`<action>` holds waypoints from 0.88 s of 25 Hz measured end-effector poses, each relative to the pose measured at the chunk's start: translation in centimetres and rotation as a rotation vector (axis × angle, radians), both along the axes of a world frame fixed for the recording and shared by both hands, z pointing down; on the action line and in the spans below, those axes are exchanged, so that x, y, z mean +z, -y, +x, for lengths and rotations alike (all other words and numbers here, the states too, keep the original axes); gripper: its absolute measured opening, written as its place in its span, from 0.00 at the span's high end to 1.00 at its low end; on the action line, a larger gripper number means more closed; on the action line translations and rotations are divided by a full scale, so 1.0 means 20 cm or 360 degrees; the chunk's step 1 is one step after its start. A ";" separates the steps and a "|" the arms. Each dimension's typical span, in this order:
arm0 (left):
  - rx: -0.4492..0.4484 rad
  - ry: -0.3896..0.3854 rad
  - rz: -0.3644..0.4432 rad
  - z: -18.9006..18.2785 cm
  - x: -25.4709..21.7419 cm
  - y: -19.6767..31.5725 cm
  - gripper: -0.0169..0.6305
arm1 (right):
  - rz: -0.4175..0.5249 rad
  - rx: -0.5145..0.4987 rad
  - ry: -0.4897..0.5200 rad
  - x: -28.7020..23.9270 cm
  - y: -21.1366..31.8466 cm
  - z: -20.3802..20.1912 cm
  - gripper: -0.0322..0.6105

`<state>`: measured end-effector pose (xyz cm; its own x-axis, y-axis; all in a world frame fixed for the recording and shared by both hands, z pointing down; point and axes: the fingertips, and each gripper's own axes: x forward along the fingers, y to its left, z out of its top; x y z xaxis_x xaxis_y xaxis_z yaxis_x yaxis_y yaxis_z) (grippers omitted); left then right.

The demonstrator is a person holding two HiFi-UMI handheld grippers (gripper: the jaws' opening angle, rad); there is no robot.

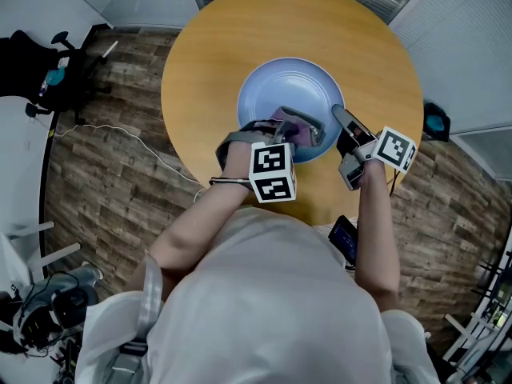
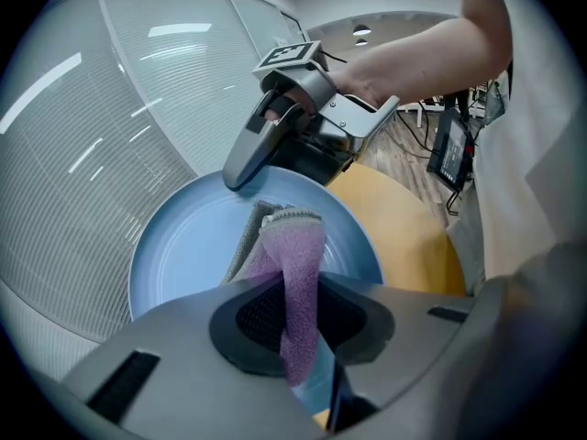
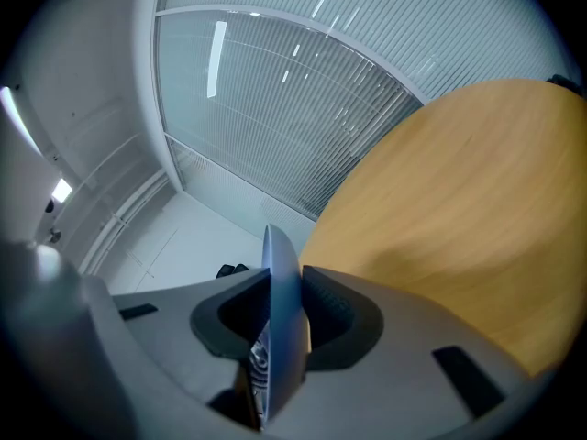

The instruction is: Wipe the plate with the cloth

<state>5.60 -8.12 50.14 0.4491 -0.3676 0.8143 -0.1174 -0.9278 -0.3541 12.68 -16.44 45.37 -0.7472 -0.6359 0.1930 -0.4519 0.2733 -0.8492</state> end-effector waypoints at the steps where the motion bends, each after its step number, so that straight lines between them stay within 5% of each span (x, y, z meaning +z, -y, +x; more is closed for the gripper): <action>1: -0.0016 0.0003 -0.0004 -0.01 0.00 0.01 0.87 | 0.0004 0.0000 -0.0001 0.00 0.00 0.01 0.79; 13: -0.0202 0.0037 -0.0067 -0.21 0.05 0.10 0.86 | 0.0049 0.0025 0.0002 -0.06 0.02 0.05 0.79; 22: -0.0243 0.0006 -0.0177 -0.20 0.08 0.05 0.87 | 0.0076 -0.0007 -0.0041 -0.06 0.03 0.02 0.78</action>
<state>1.62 -9.18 51.74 0.3919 -0.3389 0.8553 -0.2591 -0.9327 -0.2508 13.04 -17.09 44.27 -0.7452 -0.6416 0.1818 -0.4724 0.3153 -0.8231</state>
